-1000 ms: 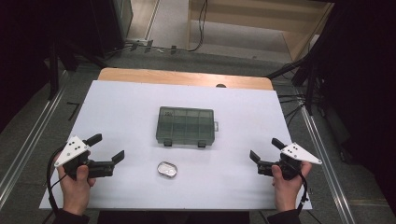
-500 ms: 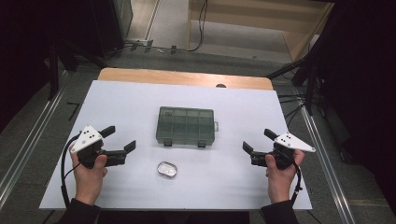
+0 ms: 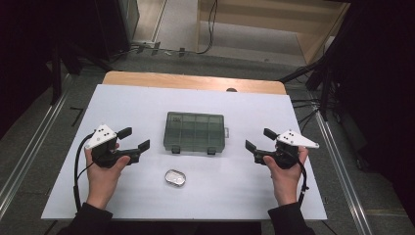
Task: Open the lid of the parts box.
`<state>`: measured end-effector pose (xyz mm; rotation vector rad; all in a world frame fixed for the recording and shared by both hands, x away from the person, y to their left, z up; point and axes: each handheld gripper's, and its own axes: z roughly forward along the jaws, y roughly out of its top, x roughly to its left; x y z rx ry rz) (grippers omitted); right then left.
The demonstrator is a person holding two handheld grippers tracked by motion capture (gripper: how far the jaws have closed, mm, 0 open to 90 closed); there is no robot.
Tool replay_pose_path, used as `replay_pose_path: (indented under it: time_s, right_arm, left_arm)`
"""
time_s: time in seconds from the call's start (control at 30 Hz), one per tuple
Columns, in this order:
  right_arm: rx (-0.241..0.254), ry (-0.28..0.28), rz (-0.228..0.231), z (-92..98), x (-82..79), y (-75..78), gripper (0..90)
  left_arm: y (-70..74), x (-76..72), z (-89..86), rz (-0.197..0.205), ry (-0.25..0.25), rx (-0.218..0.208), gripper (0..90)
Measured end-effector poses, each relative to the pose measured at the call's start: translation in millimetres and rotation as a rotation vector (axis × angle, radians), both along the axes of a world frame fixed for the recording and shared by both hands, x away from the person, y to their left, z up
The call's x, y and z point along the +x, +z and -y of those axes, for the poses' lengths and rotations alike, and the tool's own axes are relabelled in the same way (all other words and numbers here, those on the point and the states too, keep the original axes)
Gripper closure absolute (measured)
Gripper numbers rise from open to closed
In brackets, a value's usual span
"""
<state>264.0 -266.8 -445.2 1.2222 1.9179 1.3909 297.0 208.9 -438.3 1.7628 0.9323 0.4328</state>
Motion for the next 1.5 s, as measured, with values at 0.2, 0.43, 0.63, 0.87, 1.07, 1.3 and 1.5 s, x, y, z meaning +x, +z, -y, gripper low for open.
replay_pose_path:
  time_s: [0.2, 0.43, 0.63, 0.87, 1.07, 1.3, 1.5]
  right_arm:
    - [-0.008, -0.018, -0.017, -7.1, 7.3, 1.9, 30.4]
    - [0.0, 0.024, -0.044, -16.2, 15.5, 3.9, 57.2]
    - [-0.005, 0.05, -0.07, -23.5, 24.6, 5.6, 69.0]
    - [-0.048, 0.092, -0.079, -27.5, 41.3, 0.7, 86.6]
    - [-0.173, 0.191, -0.069, -33.1, 51.7, -9.4, 87.5]
    - [-0.145, 0.223, -0.155, -36.4, 57.3, -22.0, 87.5]
    - [-0.177, 0.262, -0.206, -42.3, 54.9, -29.5, 87.5]
  left_arm:
    - [-1.8, 7.7, 6.3, -0.026, 0.002, 0.002, 32.1]
    - [-2.6, 17.2, 14.5, -0.051, -0.014, 0.023, 48.0]
    - [-1.2, 26.0, 17.0, -0.063, -0.031, 0.028, 60.6]
    - [-5.7, 35.6, 22.4, -0.071, -0.078, 0.07, 78.5]
    - [-18.5, 48.2, 21.8, -0.112, -0.157, 0.1, 88.8]
    - [-35.2, 50.8, 22.5, -0.185, -0.215, 0.155, 89.0]
    - [-46.7, 51.3, 22.3, -0.218, -0.22, 0.164, 89.0]
